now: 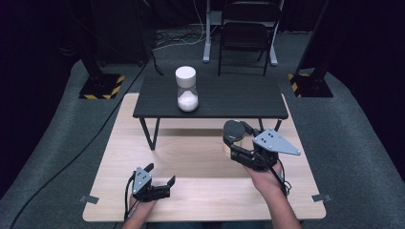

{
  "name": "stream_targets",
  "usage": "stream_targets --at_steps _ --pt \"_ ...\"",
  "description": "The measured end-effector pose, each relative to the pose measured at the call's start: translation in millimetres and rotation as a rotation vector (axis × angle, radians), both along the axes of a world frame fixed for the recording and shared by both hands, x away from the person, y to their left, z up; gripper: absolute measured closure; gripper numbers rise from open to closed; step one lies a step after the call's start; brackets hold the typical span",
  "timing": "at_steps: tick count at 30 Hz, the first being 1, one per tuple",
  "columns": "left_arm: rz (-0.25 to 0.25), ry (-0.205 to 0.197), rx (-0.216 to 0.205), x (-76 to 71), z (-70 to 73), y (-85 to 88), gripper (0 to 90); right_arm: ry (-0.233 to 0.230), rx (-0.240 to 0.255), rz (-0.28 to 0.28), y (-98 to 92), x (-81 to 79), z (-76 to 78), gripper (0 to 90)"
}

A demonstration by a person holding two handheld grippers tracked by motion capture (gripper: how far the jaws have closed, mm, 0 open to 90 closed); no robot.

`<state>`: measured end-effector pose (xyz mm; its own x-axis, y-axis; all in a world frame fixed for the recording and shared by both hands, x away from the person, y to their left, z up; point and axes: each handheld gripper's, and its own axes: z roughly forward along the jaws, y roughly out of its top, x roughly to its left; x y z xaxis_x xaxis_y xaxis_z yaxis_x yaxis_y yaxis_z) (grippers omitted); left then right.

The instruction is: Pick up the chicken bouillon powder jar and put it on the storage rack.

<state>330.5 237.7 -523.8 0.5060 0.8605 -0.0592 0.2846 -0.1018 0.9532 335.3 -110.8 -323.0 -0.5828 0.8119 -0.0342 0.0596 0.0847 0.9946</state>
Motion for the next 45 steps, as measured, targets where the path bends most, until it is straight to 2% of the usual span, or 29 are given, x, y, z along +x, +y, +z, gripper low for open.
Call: stream_targets --at_steps 8,20,32,40,45 --pt "-0.005 -0.001 0.001 0.5 0.0 -0.2 0.4 -0.001 0.024 -0.007 2.8 4.8 1.9 33.9" --pt "-0.007 -0.008 0.004 -0.5 -0.1 -0.8 0.4 0.002 0.014 -0.020 8.4 19.7 3.8 33.9" --pt "-0.010 -0.004 0.001 -0.3 -0.1 -0.3 0.4 -0.019 0.003 -0.019 20.2 41.3 23.2 33.9" --pt "-0.016 -0.002 0.004 -0.1 0.0 -0.6 0.4 -0.005 0.002 -0.046 22.6 52.7 26.6 33.9" --pt "-0.017 0.000 0.003 0.1 0.0 -0.4 0.5 -0.013 0.016 -0.051 24.4 59.9 29.7 34.0"
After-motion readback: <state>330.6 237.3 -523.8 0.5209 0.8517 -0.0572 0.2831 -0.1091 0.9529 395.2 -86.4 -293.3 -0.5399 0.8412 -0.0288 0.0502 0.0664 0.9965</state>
